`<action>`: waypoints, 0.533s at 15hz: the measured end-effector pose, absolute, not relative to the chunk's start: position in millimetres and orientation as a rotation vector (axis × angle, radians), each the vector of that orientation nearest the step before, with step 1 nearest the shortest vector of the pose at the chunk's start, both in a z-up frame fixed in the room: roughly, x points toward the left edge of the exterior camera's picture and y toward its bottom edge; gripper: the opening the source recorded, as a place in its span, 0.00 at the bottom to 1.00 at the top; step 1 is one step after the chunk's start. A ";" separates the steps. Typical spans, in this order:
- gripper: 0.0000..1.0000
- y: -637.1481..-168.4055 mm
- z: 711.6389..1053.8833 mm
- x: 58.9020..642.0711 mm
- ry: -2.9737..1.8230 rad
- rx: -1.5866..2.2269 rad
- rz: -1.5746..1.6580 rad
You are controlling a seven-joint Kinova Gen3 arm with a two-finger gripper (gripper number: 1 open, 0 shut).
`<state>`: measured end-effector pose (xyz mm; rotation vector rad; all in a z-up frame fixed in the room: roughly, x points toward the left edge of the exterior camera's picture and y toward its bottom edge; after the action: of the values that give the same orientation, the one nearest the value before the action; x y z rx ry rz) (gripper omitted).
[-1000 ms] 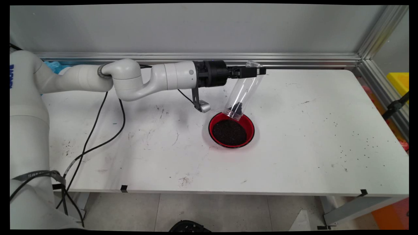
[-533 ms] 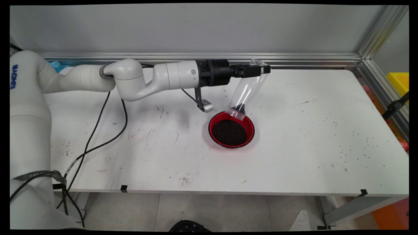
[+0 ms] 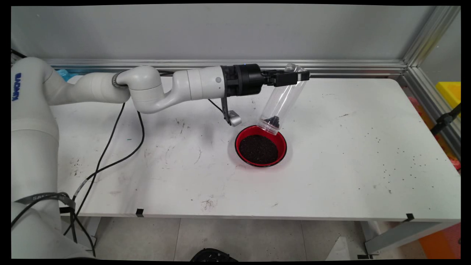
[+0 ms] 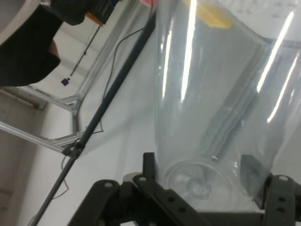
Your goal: Pour the black seasoning powder in the red bowl
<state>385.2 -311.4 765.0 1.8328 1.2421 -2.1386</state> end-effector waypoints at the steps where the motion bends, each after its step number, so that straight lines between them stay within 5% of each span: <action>1: 0.00 -311.4 765.5 385.2 1.231 1.835 -2.144; 8: 0.00 -314.8 766.2 385.8 1.180 1.845 -2.163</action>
<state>385.8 -314.8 766.2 1.8452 1.1799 -2.1633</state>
